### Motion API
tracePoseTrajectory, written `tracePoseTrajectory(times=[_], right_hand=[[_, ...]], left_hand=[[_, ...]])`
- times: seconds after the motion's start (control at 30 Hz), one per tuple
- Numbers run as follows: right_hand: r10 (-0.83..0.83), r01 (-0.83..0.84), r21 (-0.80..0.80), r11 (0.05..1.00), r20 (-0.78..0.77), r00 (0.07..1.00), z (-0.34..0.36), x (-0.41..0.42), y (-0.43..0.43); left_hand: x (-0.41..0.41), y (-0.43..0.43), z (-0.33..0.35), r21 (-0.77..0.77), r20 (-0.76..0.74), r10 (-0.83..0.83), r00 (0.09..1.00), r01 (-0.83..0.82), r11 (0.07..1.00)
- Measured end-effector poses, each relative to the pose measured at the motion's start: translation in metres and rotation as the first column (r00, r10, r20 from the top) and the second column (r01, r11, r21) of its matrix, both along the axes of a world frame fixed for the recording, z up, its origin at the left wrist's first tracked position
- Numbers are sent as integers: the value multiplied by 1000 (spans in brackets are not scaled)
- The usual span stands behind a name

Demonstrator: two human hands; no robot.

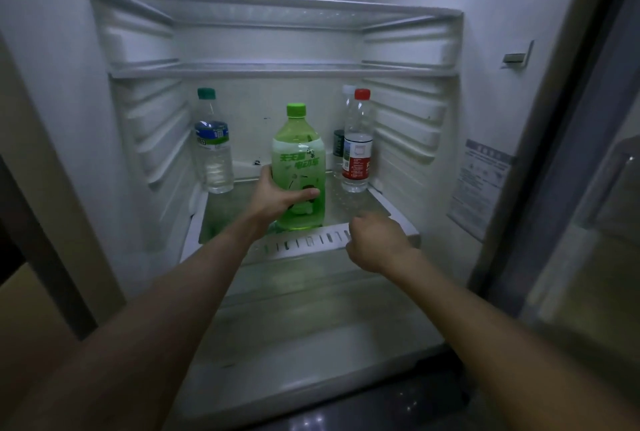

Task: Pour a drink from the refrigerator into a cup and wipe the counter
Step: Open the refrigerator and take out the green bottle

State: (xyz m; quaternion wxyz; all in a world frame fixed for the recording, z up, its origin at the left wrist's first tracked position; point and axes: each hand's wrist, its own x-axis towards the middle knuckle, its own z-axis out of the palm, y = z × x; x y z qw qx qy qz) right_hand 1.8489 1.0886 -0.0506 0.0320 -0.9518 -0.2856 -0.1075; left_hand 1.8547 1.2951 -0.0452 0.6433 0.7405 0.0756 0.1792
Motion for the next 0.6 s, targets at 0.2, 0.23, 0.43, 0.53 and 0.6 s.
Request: tracePoseTrajectory(times=[0.2, 0.23, 0.43, 0.53, 0.6], right_hand=[[-3, 4, -36, 999, 21, 1000, -4, -3, 1], [-4, 4, -39, 999, 16, 1000, -4, -3, 1], [-20, 8, -147, 989, -78, 997, 6, -3, -5], [-13, -8, -179, 984, -116, 993, 11, -5, -8], [-13, -6, -160, 987, -117, 993, 10, -8, -11]], left_hand=[[-4, -9, 1, 4, 35, 59, 998, -60, 998], [-3, -11, 2, 12, 44, 80, 996, -80, 997], [-11, -27, 11, 148, 82, 155, 985, -166, 975], [-25, -39, 9, 165, 101, 197, 975, -211, 963], [-35, -46, 10, 181, 100, 215, 971, -231, 956]])
